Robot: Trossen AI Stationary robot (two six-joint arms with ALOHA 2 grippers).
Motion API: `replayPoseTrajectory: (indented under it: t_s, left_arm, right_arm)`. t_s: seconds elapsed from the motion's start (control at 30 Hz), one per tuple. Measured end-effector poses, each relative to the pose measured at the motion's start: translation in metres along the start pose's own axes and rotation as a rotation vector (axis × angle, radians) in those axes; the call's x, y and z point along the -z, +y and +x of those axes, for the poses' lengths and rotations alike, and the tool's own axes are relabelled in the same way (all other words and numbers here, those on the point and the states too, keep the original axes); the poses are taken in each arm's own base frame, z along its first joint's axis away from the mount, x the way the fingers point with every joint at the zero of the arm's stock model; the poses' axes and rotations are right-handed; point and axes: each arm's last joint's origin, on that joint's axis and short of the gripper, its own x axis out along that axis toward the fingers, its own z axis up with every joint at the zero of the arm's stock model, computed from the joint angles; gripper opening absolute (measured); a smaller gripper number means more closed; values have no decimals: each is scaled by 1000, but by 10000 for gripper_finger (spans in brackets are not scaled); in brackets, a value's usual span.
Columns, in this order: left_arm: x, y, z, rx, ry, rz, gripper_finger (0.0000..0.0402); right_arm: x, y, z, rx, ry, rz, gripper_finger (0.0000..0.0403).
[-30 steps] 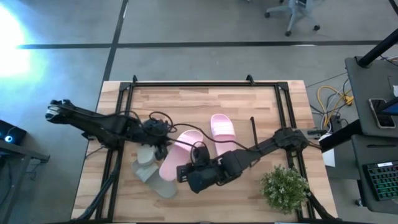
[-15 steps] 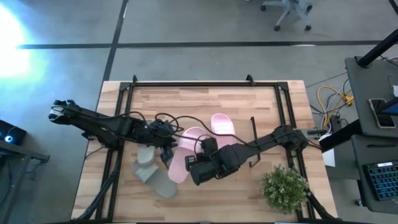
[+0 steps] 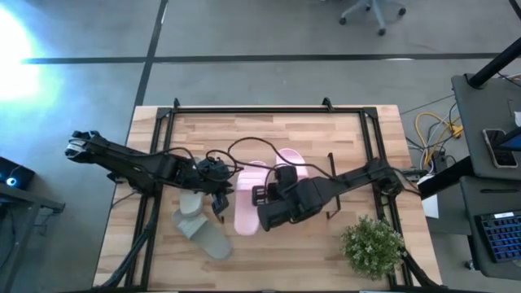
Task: Pick and place slides into the shelf
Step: Put the pink slide on the shelf
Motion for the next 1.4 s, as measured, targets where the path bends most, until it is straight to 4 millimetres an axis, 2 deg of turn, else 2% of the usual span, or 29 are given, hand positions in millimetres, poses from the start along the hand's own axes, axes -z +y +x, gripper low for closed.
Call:
replayPoseTrajectory:
  t_s: [0.2, 0.4, 0.57, 0.77, 0.9, 1.2, 1.4]
  left_arm:
    - [2, 1, -3, 22, 28, 4, 82]
    - [3, -4, -4, 97, 54, 16, 82]
    - [2, -9, 13, 82, 45, 17, 82]
    - [-10, -20, 32, 100, 4, 50, 82]
    - [-18, -22, 37, 79, -1, 72, 82]
    - [-34, -7, 30, -3, -85, 40, 82]
    - [-28, -4, 14, -5, -44, 50, 82]
  right_arm:
    - [-7, -11, -19, 17, 41, -30, 50]
    - [2, -17, -37, -3, 129, -79, 50]
    - [9, -19, -42, -16, 136, -70, 50]
    - [16, -20, -46, -21, 142, -78, 50]
    - [21, -22, -49, -27, 139, -68, 50]
    - [27, -25, -50, -13, 162, -72, 50]
    - [46, -32, -62, -9, 245, -111, 50]
